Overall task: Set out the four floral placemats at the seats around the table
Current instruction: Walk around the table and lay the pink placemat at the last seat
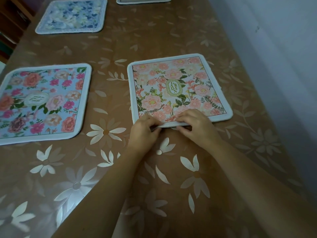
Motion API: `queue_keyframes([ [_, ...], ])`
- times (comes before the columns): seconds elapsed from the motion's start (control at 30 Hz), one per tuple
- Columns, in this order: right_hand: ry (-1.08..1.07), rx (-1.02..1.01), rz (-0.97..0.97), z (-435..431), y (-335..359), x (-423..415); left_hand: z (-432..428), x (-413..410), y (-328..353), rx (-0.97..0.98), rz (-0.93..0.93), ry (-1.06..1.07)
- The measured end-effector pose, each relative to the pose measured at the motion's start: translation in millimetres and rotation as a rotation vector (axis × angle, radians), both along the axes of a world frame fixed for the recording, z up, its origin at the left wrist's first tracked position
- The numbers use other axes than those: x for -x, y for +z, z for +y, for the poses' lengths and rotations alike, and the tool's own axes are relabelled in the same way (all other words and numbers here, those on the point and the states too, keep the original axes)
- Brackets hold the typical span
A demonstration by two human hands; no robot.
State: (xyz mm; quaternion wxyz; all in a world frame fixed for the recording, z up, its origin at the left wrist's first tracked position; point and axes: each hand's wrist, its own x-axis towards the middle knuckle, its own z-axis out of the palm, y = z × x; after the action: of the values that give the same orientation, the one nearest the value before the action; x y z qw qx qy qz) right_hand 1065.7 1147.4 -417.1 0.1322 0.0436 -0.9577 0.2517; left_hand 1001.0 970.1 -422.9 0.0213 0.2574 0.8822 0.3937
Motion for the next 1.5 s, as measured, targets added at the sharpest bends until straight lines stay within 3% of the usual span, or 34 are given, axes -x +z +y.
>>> queue_keyframes([
  [0.5, 0.108, 0.223, -0.158, -65, 3, -128, -130, -127, 9, 0.064, -0.072, -0.03],
  [0.73, 0.143, 0.034, -0.147, -80, 14, -190, -163, -184, 11, 0.102, -0.138, 0.003],
  [0.87, 0.122, -0.026, -0.135, -91, 20, -214, -172, -206, 14, 0.152, -0.135, -0.081],
  [1.5, 0.225, -0.129, -0.166, -116, 24, -281, -192, -248, 23, 0.341, -0.084, -0.315],
])
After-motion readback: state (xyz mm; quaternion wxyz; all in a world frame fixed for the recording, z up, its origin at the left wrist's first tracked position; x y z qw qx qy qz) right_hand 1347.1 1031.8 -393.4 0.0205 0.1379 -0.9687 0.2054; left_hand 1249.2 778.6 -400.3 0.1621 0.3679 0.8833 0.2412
